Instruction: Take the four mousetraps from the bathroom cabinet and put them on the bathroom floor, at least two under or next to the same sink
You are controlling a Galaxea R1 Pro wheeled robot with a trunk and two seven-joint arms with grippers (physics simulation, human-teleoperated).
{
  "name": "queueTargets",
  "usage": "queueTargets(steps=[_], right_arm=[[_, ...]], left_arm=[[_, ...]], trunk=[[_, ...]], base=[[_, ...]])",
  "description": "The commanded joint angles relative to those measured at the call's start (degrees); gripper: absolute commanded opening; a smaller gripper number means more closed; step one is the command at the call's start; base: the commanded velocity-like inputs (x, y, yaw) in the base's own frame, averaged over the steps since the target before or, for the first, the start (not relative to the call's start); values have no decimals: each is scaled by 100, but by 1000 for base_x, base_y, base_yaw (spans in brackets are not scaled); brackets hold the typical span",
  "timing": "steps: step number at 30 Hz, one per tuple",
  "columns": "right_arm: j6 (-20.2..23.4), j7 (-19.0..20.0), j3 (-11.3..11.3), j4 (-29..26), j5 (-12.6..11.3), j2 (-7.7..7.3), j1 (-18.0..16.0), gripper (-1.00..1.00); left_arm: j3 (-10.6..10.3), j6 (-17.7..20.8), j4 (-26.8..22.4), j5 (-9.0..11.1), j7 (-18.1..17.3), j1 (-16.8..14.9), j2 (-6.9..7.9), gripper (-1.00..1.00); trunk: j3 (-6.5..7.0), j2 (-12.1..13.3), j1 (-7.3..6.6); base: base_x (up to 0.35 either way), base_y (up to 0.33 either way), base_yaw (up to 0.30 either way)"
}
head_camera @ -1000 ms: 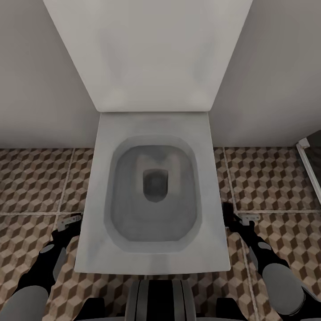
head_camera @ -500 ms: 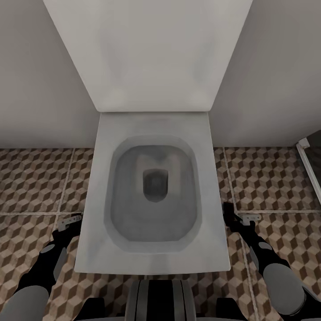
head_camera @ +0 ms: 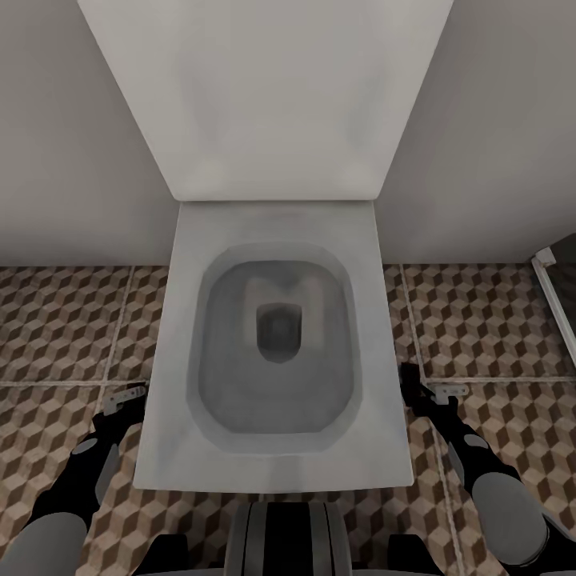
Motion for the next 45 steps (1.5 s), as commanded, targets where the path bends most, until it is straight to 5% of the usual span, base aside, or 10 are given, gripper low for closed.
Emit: queueTargets(steps=[1,2,3,33,34,45], right_arm=[[7,28,-2,-1,-20,0,0,-100],[7,29,-2,-1,-20,0,0,-100],[7,28,-2,-1,-20,0,0,100],[7,30,-2,-1,-20,0,0,100],[7,30,-2,-1,-20,0,0,100],[7,30,-2,-1,-20,0,0,100]], left_arm=[[0,0,0,0,1,0,-1,-100],[0,0,0,0,4,0,-2,-100],[0,0,0,0,7,0,-3,-100],[-5,-7,0,0,11,0,-11,-100],[-6,-8,0,0,11,0,-12,100],[-19,-10,5,-13,-27,0,-15,100]], trunk=[[0,0,0],[0,0,0],[0,0,0],[0,0,0],[0,0,0],[0,0,0]], base=[[0,0,0],[0,0,0],[0,0,0],[0,0,0],[0,0,0],[0,0,0]])
